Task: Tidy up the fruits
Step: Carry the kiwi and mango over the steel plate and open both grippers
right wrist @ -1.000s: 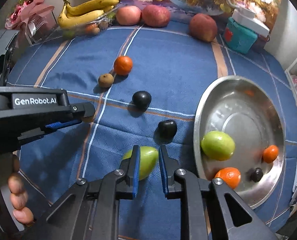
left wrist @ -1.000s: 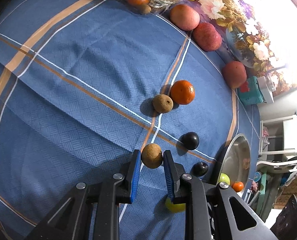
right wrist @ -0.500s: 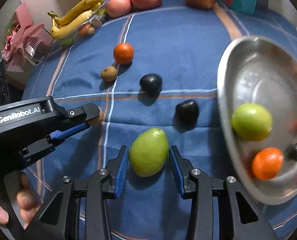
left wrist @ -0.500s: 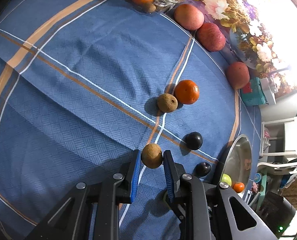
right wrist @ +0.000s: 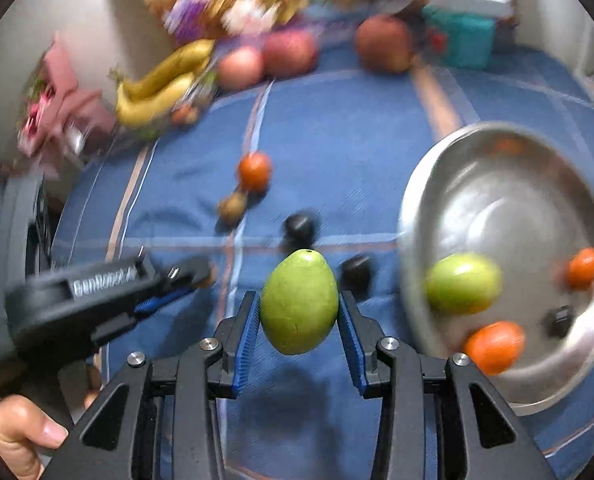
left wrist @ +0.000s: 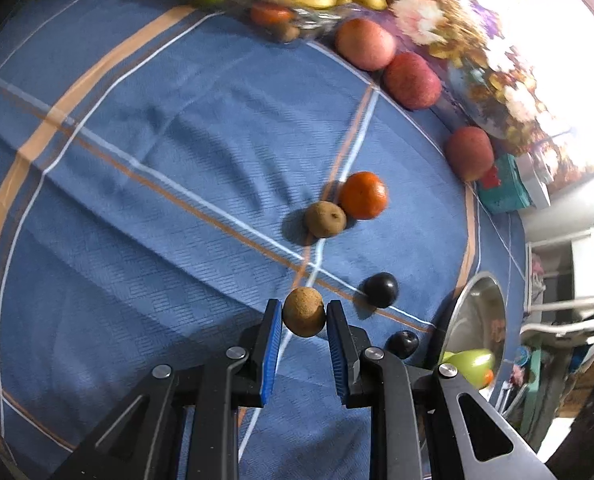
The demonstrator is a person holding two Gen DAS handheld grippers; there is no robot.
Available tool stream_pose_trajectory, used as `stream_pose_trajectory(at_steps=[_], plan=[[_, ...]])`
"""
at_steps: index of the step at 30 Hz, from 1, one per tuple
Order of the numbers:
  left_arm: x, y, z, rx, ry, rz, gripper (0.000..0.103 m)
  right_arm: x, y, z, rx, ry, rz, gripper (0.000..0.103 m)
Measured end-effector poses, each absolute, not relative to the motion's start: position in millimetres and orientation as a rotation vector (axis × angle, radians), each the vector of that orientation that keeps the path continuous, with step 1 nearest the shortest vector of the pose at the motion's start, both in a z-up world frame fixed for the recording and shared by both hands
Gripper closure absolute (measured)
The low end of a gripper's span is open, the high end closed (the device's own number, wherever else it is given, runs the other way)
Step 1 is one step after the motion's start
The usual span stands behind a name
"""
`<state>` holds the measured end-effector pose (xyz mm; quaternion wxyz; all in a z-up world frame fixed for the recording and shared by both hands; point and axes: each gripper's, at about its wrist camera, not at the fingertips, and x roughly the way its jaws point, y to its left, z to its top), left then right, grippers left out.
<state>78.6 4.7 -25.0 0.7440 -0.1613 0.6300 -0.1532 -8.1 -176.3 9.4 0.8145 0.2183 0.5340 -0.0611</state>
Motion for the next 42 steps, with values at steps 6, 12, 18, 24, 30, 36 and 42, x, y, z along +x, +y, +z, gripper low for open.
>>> stream_pose_trajectory(at_steps=[6,12,18,24,30,36,42], plan=[[66,-45,-8,-0.202,1.311,-0.465,0.079,-26,-241,24,0.421,1.08,-0.452,0.062],[43,-110,6,-0.024,1.197,-0.662,0.079,-38,-289,10,0.497,1.078,-0.595,0.062],[32,-161,1,0.082,1.133,-0.783,0.078,-44,-310,-6,0.53,1.106,-0.63,0.062],[26,-193,-10,0.162,1.139,-0.832,0.077,-45,-321,-23,0.555,1.138,-0.642,0.062],[26,-189,-13,0.179,1.154,-0.823,0.07,-46,-321,-25,0.551,1.149,-0.643,0.062],[39,-159,1,0.131,1.17,-0.777,0.063,-43,-314,-14,0.506,1.121,-0.647,0.056],[72,-101,2,0.018,1.247,-0.601,0.047,-38,-298,4,0.487,1.071,-0.597,0.053]])
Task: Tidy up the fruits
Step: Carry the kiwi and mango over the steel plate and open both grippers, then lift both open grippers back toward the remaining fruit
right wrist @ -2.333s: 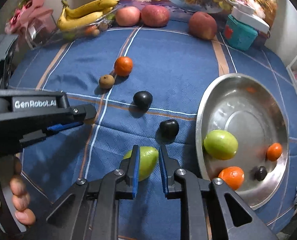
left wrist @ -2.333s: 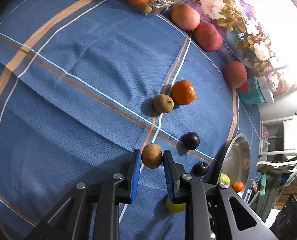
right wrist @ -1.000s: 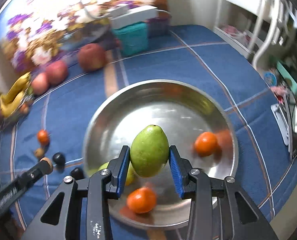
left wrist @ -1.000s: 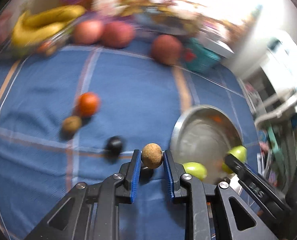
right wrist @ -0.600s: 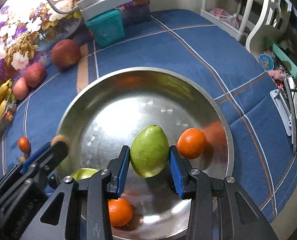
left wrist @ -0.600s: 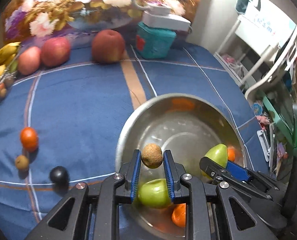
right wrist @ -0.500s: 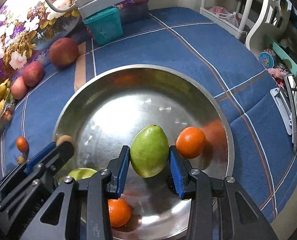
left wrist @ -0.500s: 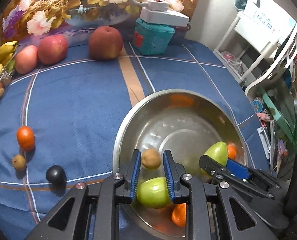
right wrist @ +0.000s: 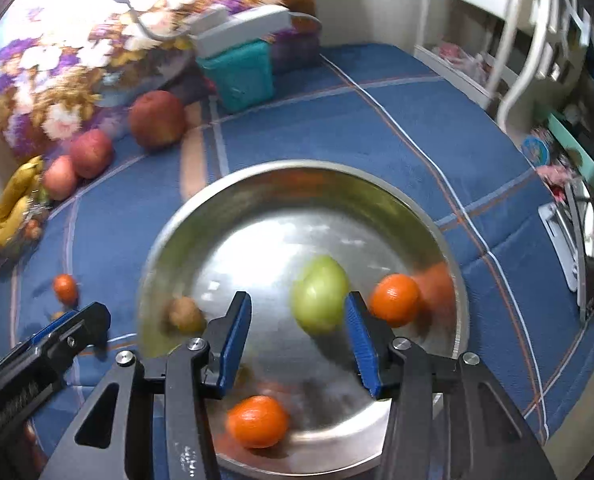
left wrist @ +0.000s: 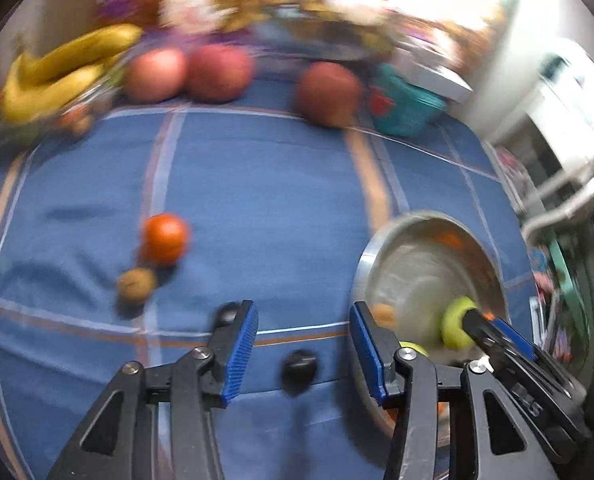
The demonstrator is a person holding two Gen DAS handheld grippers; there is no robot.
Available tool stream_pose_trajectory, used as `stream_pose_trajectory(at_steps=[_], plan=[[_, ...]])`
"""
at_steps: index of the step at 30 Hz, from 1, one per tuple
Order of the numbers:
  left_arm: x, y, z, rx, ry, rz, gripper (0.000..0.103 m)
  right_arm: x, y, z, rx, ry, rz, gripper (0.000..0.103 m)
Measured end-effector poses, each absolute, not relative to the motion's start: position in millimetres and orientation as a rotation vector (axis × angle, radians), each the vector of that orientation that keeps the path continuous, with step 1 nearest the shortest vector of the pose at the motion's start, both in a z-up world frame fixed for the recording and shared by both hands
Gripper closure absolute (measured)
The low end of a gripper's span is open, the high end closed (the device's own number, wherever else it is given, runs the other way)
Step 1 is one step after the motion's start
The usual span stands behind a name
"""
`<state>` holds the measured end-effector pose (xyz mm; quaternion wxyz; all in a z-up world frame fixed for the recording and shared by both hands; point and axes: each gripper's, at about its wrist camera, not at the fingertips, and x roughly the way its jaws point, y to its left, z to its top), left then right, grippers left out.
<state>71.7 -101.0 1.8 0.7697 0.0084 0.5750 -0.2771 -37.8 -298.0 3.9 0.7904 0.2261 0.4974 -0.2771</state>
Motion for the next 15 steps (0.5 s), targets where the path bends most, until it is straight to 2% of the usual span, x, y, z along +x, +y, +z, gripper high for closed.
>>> stream_pose_trajectory(at_steps=[8,10,12,14,15], plan=[[98,-34,-4,-0.064,1.277,-0.391,0.018,-9,-238,19,0.489,1.046,-0.312,0.053],[102,-24,-4,-0.061,1.272,-0.357,0.006,1,-222,14,0.482,1.067,-0.244,0.053],[104,-15,-4,-0.062,1.264,-0.332,0.004,8,-207,8,0.473,1.093,-0.196,0.053],[105,-12,-4,-0.061,1.266,-0.315,0.003,13,-199,1,0.447,1.11,-0.203,0.044],[105,-10,-5,-0.062,1.266,-0.308,0.0,14,-195,-2,0.433,1.121,-0.201,0.033]])
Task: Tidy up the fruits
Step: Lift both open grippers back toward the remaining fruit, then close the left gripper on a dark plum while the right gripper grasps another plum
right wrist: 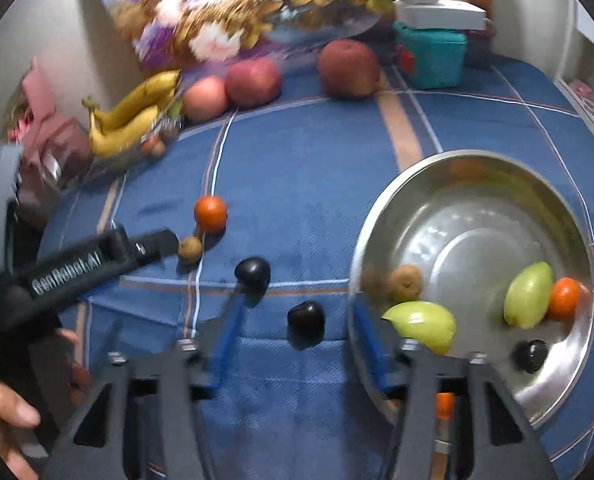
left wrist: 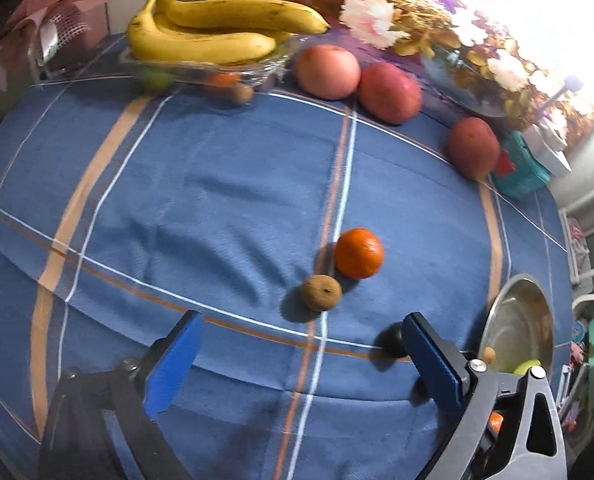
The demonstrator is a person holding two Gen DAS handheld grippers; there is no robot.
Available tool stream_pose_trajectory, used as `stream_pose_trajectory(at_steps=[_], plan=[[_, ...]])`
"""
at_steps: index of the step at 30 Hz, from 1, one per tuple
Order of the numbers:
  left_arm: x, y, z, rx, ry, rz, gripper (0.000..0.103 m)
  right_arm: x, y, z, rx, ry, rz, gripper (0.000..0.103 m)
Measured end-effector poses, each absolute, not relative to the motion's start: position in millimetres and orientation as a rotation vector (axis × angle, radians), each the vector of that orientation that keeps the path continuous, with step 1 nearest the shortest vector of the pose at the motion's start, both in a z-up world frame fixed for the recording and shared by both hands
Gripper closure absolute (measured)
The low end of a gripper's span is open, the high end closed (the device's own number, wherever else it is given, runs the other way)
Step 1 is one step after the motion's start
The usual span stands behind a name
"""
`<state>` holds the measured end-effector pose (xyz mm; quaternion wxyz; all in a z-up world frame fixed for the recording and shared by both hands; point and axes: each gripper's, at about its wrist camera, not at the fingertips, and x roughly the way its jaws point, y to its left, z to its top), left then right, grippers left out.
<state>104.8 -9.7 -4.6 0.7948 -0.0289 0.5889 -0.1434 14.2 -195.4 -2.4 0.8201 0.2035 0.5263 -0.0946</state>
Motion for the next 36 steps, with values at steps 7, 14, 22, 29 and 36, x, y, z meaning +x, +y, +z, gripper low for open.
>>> stream_pose_trajectory(at_steps=[7,14,22,29,36], plan=[[107,-10,-6,-0.053,1.268,-0.314,0.0,22,-187,-17,0.426,1.166,-0.178,0.032],[107,-18,-13,-0.09,1.316,-0.351,0.0,27,-182,-16,0.412,1.163,-0.162,0.032],[106,-18,-16,-0.124,1.323,-0.357,0.005,35,-174,-32,0.332,1.22,-0.195,0.053],[108,-23,-24,-0.115,1.346,-0.374,0.011,47,-165,-41,0.197,1.25,-0.256,0.058],[111,-24,-25,-0.139,1.347,-0.385,0.018,53,-156,-51,0.107,1.298,-0.259,0.068]])
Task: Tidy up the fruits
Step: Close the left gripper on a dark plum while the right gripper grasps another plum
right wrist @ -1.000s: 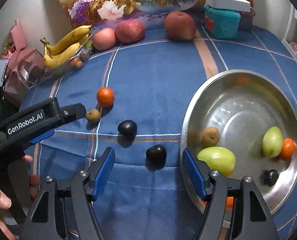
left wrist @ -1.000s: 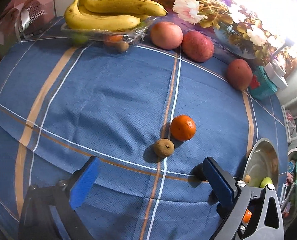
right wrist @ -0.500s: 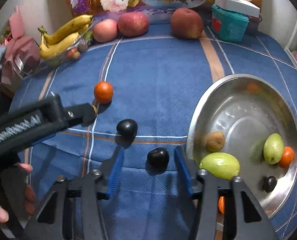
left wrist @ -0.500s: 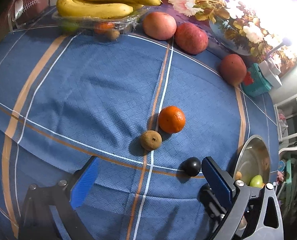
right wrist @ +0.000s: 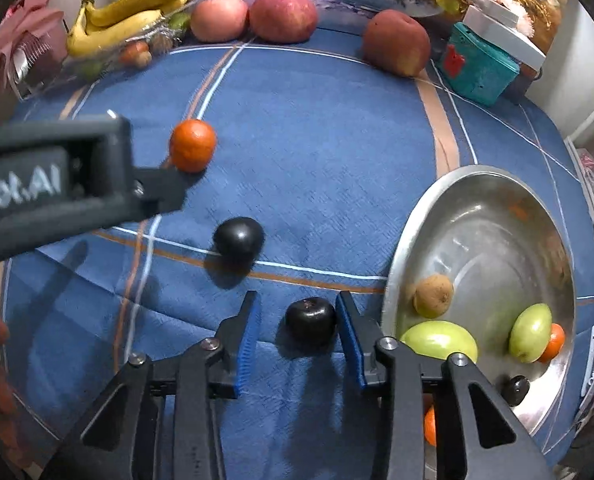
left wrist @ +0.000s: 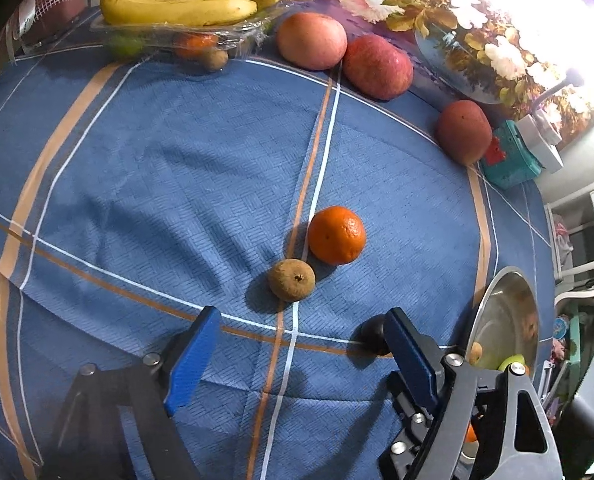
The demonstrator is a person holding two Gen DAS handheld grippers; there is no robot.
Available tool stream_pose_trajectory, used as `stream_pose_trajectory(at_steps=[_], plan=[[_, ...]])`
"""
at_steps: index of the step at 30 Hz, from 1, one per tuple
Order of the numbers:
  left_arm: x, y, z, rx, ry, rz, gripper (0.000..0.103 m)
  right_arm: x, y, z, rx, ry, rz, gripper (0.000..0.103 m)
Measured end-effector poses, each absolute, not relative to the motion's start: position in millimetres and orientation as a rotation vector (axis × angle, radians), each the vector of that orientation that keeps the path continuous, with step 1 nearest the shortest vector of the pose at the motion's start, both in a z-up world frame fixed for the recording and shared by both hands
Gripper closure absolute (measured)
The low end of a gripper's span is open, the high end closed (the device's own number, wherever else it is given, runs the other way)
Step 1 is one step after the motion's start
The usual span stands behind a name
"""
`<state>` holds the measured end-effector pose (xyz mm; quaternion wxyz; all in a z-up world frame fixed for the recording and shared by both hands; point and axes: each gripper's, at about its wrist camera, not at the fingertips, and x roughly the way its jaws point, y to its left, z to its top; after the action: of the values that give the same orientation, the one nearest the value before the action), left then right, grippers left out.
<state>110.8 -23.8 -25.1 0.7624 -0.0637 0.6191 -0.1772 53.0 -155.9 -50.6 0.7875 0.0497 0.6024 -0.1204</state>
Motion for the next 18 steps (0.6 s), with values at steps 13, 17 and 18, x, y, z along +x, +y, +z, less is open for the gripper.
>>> stream_pose_trajectory(at_steps=[13,17,18], plan=[[110,-35,-34,-0.208,1.388,-0.454,0.034,45,-186,-32,0.323,1.244,-0.2,0.077],[108,-50,-42,-0.19,1.411,-0.498,0.05,34,-195,-19,0.386,1.213,-0.203,0.077],[107,-55,-43,-0.185,1.415,-0.509,0.053,34,-198,-18,0.395,1.209,-0.206,0.077]])
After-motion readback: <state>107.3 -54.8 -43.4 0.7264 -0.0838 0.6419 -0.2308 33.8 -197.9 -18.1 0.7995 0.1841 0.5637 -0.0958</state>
